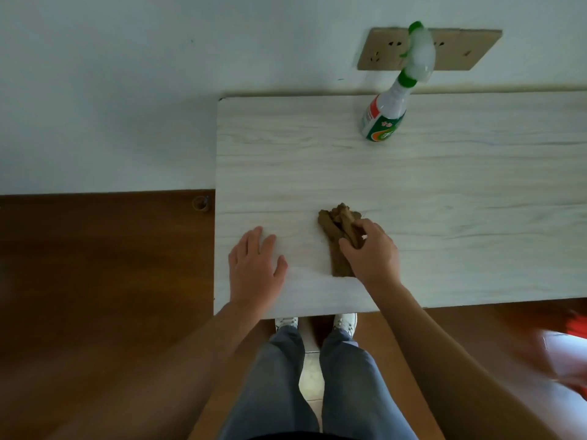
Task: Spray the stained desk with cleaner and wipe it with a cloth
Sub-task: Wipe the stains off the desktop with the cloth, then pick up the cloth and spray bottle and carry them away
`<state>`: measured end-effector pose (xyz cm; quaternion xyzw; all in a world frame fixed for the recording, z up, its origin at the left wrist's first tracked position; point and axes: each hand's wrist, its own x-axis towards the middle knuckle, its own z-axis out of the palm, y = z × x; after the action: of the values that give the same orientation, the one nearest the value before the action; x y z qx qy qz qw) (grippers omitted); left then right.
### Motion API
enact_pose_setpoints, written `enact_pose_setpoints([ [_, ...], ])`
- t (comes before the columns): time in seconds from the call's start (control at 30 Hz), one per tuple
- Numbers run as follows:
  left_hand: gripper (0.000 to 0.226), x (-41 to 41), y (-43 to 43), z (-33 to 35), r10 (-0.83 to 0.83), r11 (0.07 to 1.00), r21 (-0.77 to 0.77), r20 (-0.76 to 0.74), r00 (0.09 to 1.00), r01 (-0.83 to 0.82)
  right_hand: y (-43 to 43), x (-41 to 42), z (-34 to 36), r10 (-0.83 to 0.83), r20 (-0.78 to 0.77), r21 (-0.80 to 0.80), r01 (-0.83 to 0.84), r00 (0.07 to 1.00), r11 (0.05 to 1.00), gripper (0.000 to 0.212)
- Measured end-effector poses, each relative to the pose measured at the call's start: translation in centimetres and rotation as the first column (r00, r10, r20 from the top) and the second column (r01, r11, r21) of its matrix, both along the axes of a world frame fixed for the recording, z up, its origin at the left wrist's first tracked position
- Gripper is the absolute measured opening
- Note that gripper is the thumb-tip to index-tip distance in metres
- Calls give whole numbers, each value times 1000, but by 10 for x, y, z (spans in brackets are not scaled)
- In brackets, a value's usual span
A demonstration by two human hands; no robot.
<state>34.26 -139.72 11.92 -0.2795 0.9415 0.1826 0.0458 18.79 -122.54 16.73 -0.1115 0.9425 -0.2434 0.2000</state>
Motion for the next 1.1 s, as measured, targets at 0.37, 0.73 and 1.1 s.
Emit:
enact_pose_setpoints([
  [0.37, 47, -91, -13, 68, -49, 963, 255, -139, 989, 83, 61, -21, 70, -246, -46, -69, 242, 968, 968, 19],
  [0.73, 70, -278, 15, 108, 167, 884, 462, -166, 972, -73, 113, -107, 85, -370, -1, -123, 367, 929, 922, 24],
  [1.1, 101, -348, 38, 60, 432, 759, 557, -46, 900, -336, 160, -179, 51, -307, 89, -165, 318, 947, 933, 19],
])
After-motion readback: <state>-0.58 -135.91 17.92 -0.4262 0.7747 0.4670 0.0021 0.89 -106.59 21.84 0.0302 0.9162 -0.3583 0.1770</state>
